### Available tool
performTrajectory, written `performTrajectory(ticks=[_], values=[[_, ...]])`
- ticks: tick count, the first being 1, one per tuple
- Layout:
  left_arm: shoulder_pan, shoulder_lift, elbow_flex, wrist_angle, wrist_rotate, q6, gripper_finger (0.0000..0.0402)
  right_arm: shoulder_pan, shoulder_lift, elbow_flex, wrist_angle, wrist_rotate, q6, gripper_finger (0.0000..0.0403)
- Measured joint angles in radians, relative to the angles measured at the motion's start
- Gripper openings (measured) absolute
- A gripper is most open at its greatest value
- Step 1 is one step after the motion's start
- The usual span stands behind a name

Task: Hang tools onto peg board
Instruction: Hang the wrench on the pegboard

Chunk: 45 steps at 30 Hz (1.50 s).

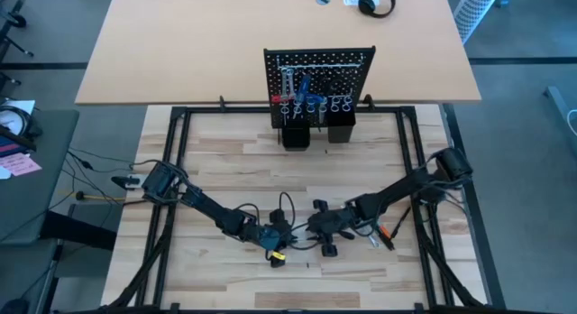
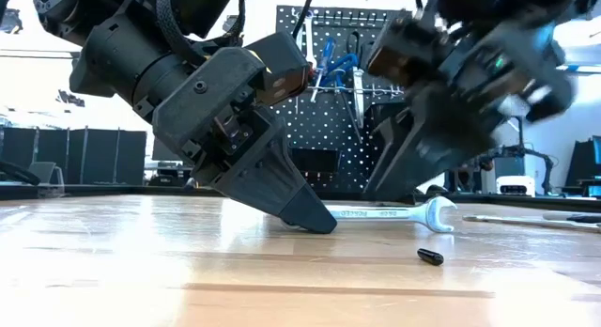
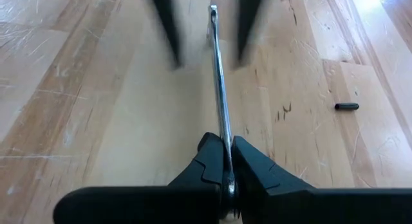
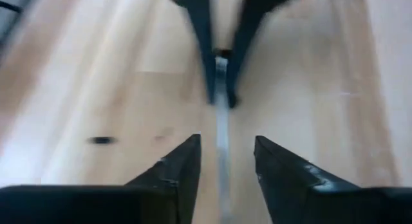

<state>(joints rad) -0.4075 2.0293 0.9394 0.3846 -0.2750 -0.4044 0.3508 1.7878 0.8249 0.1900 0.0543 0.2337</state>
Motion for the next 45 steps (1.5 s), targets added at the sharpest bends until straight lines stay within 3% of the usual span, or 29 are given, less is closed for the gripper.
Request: performTrajectory(ticks=[6, 10, 14, 23, 25, 29, 32, 36, 40, 42, 45], values=[[-0.002, 0.0, 0.0, -0.001, 0.001, -0.001, 0.0008, 0.023, -0.05, 0.0, -0.076, -0.019, 0.048, 0.0221], [-0.003, 0.0, 0.0, -0.001, 0.0, -0.001, 0.0008, 0.029, -0.042, 0.001, -0.093, -0.017, 0.047, 0.0233], [-0.003, 0.0, -0.001, -0.001, -0.001, -0.001, 0.0008, 0.026, -0.016, 0.0, -0.127, -0.011, 0.047, 0.019], [-0.003, -0.001, -0.001, 0.008, -0.017, -0.023, 0.0013, 0.02, 0.016, 0.004, -0.154, 0.0, 0.023, 0.0023], [-0.002, -0.027, -0.001, -0.021, -0.014, -0.017, 0.0026, 0.016, 0.016, 0.004, -0.159, 0.022, 0.026, 0.002], [-0.006, -0.148, -0.006, -0.247, -0.021, -0.013, 0.0068, 0.021, 0.017, -0.033, -0.089, 0.08, 0.039, 0.0021], [-0.034, -0.258, -0.023, -0.393, -0.155, -0.053, 0.0091, 0.022, 0.017, -0.117, 0.102, 0.12, 0.039, 0.0021], [-0.127, -0.378, -0.082, -0.455, -0.52, -0.155, 0.0098, 0.015, 0.022, -0.235, 0.38, 0.211, 0.038, 0.0021], [-0.219, -0.435, -0.139, -0.424, -0.788, -0.244, 0.0099, 0.006, 0.02, -0.318, 0.707, 0.324, 0.037, 0.0021], [-0.247, -0.432, -0.158, -0.404, -0.855, -0.262, 0.0099, 0.006, 0.019, -0.34, 0.873, 0.371, 0.015, 0.0021], [-0.256, -0.415, -0.177, -0.346, -0.873, -0.265, 0.01, 0.006, 0.02, -0.34, 1.13, 0.406, -0.057, 0.0021]])
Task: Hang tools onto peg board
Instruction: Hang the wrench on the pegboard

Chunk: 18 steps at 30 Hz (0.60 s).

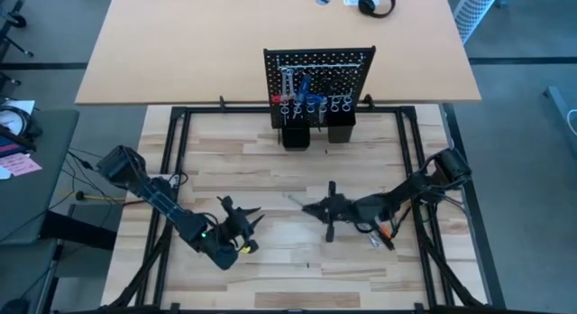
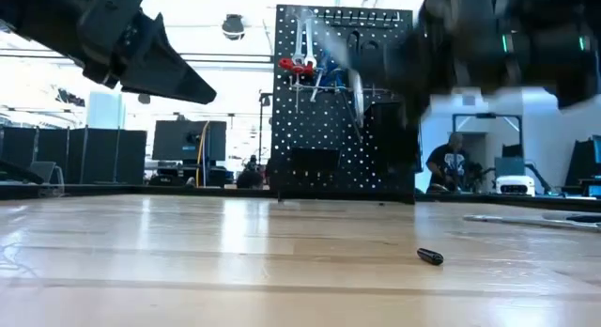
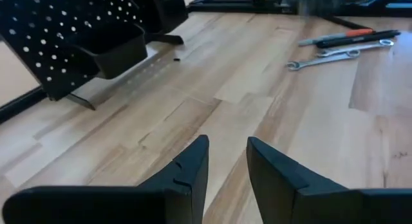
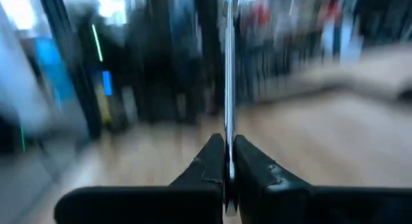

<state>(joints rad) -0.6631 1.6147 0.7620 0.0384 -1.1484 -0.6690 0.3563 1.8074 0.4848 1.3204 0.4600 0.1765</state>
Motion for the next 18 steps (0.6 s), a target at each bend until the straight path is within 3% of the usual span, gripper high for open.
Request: performTrajectory(ticks=[4, 8, 12, 18], values=[[0.01, 0.044, -0.004, 0.051, -0.004, 0.009, 0.01, -0.015, -0.003, 0.041, 0.249, 0.066, -0.077, 0.0021], [0.023, 0.094, -0.004, 0.151, -0.006, 0.059, 0.01, -0.08, -0.054, 0.131, 0.163, 0.092, -0.092, 0.0021], [0.033, 0.14, -0.004, 0.265, -0.004, 0.132, 0.01, -0.16, -0.076, 0.216, 0.193, 0.09, -0.104, 0.0021], [0.037, 0.155, -0.002, 0.297, 0.02, 0.179, 0.01, -0.317, -0.109, 0.292, 0.243, -0.057, 0.026, 0.0021]])
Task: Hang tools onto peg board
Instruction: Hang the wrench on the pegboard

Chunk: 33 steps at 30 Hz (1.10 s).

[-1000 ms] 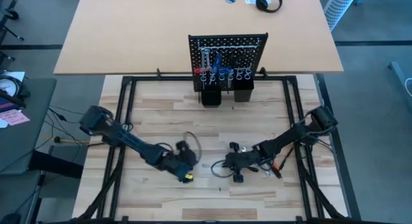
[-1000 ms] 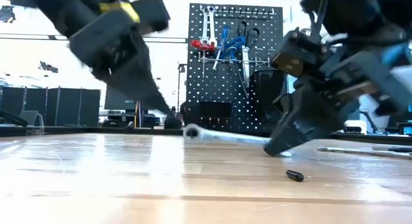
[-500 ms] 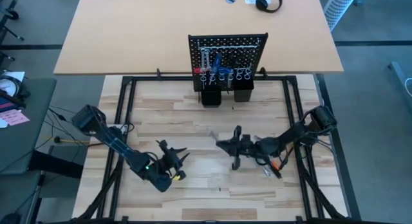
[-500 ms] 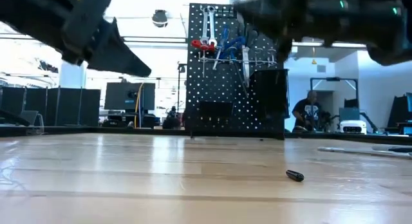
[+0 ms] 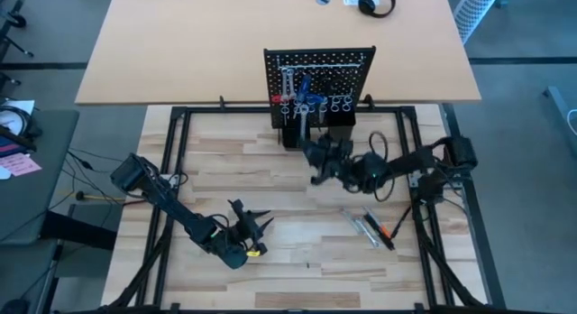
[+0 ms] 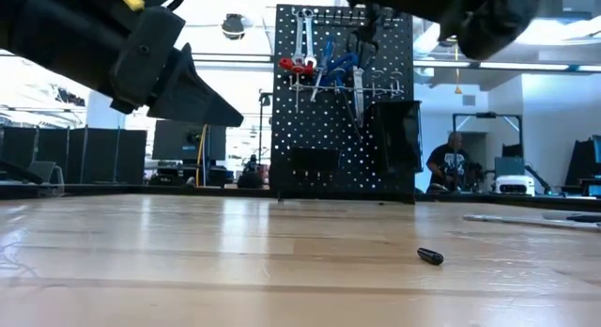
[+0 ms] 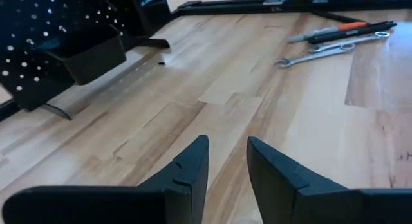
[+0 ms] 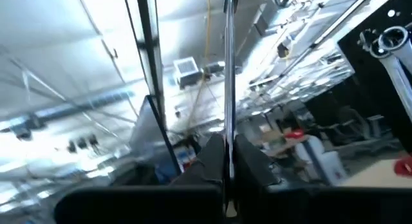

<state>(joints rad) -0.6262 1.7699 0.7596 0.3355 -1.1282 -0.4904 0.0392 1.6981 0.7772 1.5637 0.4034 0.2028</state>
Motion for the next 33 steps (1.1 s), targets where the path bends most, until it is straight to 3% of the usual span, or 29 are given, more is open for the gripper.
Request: performTrajectory(ticks=[7, 18, 33], values=[[0.0, 0.0, 0.0, -0.003, 0.002, 0.011, 0.01, -0.166, 0.008, 0.059, -0.048, -0.148, 0.229, 0.0021], [0.0, 0.0, 0.0, -0.006, 0.003, 0.016, 0.01, -0.296, 0.009, 0.063, -0.196, -0.163, 0.493, 0.0021], [0.001, -0.001, 0.001, -0.007, 0.003, 0.016, 0.01, -0.28, 0.008, 0.063, -0.138, -0.167, 0.483, 0.0022]])
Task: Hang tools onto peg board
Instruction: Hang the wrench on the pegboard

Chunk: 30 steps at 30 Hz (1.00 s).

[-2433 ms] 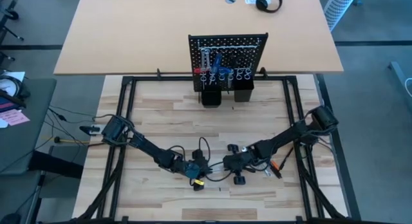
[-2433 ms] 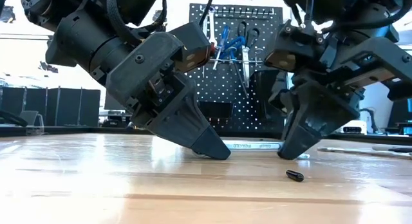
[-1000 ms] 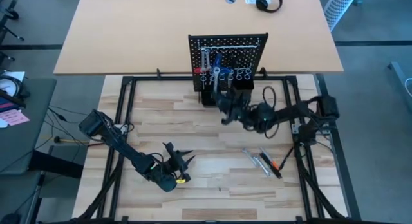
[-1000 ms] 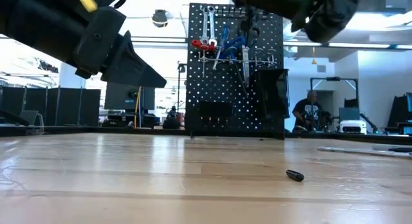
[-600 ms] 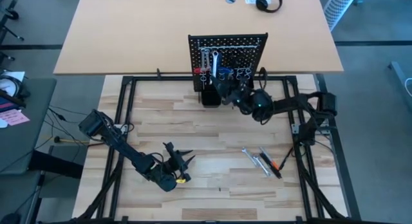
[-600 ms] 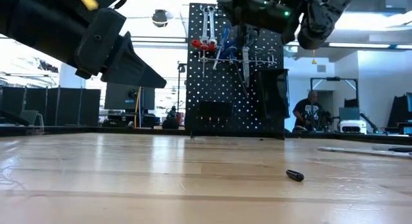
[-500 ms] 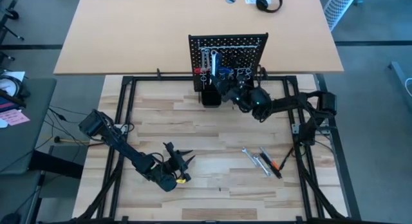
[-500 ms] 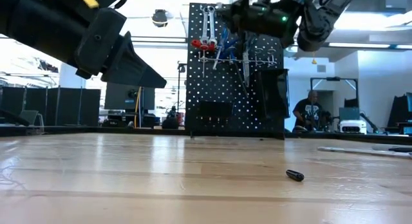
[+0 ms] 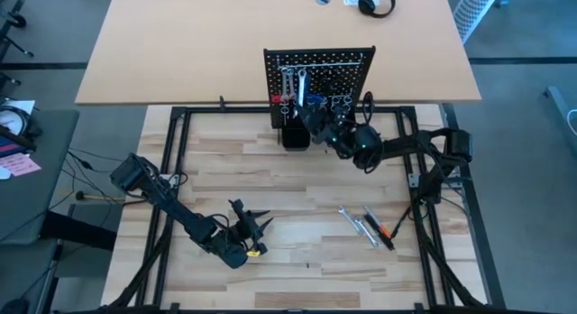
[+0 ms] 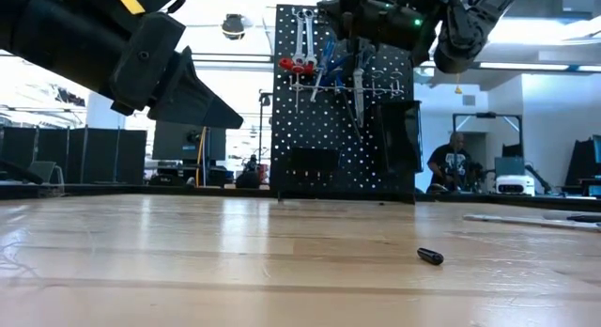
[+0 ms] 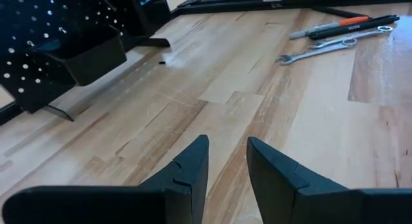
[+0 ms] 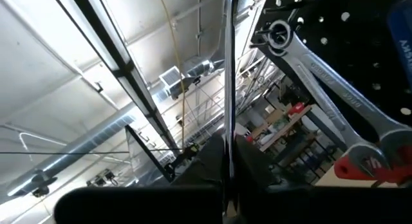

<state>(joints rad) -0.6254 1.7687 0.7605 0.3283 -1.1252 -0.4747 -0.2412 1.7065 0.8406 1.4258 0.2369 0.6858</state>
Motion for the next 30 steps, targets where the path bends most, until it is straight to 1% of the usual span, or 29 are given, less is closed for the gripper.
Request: performTrajectory(ticks=[10, 15, 20, 30], values=[[0.0, 0.0, 0.001, 0.0, 0.0, -0.001, 0.01, -0.026, 0.0, 0.0, -0.035, 0.007, 0.023, 0.0022], [0.0, 0.0, 0.001, 0.0, 0.0, -0.002, 0.01, -0.031, 0.0, -0.001, -0.078, 0.041, 0.055, 0.0022], [0.0, 0.0, 0.001, 0.0, 0.0, -0.002, 0.01, -0.031, 0.0, -0.001, -0.083, 0.079, 0.07, 0.0024], [0.0, 0.0, 0.001, 0.0, 0.001, -0.003, 0.01, -0.031, 0.0, -0.001, -0.114, 0.111, 0.092, 0.0059]])
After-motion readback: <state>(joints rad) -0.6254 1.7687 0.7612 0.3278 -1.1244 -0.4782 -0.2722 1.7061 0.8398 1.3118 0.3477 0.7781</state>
